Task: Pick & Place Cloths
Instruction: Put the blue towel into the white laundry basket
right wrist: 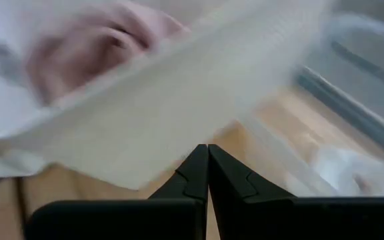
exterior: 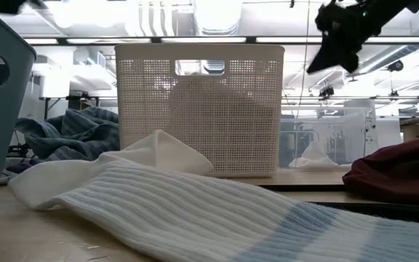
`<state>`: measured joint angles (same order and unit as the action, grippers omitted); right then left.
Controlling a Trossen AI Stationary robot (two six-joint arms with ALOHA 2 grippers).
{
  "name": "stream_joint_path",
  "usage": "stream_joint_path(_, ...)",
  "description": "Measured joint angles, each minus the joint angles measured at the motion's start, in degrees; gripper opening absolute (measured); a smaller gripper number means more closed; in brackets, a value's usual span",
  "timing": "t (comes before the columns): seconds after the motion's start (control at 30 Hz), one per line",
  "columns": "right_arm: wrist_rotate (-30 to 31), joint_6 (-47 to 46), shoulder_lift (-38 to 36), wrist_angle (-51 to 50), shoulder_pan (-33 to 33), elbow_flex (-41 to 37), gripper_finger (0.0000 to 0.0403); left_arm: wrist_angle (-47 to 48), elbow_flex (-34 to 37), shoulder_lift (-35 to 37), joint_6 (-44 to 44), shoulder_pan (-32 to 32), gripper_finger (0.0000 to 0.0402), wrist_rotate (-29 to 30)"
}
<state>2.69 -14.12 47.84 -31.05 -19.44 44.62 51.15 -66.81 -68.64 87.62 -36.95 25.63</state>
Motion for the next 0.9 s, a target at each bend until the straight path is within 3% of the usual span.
stream_joint_path(0.13,-6.9,2.9,-3.1,5.4,0.0,0.0,0.0008,-6.6,-0.6,3.2,-9.9,0.0,0.0195,20.3)
stream_joint_path(0.2,-7.7,2.6,-5.1,6.8,0.0,0.0,0.0008,-10.4,-0.5,5.1,-16.6,0.5,0.019,26.2)
stream_joint_path(0.43,-6.0,1.7,-14.2,7.7,0.0,0.0,0.0008,-12.4,-0.4,15.6,-31.1,1.1,0.0158,29.5)
stream_joint_path(0.67,-4.0,-1.4,-20.3,7.4,0.0,0.0,0.0008,-11.7,-0.4,24.6,-35.2,1.4,0.015,32.6)
stream_joint_path(0.9,-4.0,-1.3,-22.8,7.4,0.0,0.0,0.0008,-11.9,-0.4,28.3,-37.9,1.4,0.0149,44.6)
